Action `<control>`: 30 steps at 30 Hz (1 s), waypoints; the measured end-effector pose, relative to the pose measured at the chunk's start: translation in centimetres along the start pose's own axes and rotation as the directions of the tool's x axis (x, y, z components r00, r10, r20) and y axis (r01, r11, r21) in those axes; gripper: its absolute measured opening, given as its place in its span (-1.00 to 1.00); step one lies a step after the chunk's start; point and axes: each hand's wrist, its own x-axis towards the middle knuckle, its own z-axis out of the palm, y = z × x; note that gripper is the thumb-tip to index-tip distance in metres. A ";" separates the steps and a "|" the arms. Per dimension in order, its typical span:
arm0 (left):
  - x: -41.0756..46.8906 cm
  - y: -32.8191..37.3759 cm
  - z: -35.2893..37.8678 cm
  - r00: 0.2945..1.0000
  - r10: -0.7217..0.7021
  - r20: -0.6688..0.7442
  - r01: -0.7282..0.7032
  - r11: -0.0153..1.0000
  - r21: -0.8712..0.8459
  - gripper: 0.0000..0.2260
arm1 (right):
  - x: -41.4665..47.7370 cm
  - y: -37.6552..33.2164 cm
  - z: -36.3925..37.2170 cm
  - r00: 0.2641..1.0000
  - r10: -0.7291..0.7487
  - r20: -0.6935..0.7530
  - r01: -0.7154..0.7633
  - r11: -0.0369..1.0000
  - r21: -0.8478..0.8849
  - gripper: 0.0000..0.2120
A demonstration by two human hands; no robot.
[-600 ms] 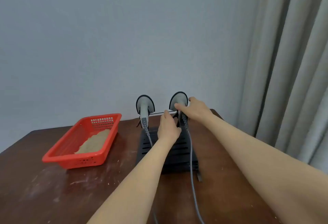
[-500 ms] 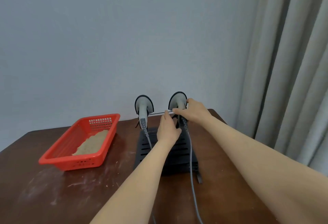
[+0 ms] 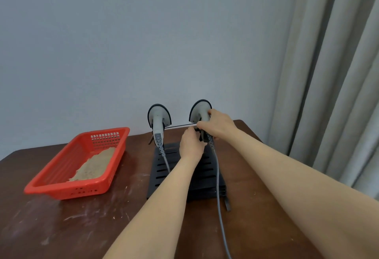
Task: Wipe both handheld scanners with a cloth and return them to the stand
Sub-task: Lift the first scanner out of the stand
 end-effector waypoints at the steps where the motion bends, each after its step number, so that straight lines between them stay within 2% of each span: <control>1: 0.0 -0.1 0.1 1.000 0.001 -0.005 -0.002 1.000 -0.009 -0.68 | 0.1 0.0 0.1 1.000 0.002 -0.001 -0.002 1.000 -0.001 -0.59; 9: 0.1 -0.6 0.1 0.999 0.039 -0.027 -0.040 0.999 -0.029 -0.71 | 0.5 0.0 0.3 1.000 0.028 -0.010 -0.029 0.999 -0.032 -0.47; 15: -0.1 -0.2 0.1 0.999 0.039 -0.024 -0.039 0.999 0.028 -0.79 | 0.4 0.0 0.8 0.996 0.060 -0.073 -0.062 0.998 -0.026 -0.61; 22: -0.1 -0.1 0.0 1.000 0.016 0.011 -0.016 0.998 0.068 -0.80 | -0.1 0.0 1.7 0.982 0.054 -0.179 -0.053 0.999 0.010 -0.55; 30: -0.1 0.0 -0.2 1.000 -0.001 0.028 -0.001 0.997 0.071 -0.79 | -0.7 -0.4 1.5 0.975 0.040 -0.220 -0.033 0.999 0.032 -0.53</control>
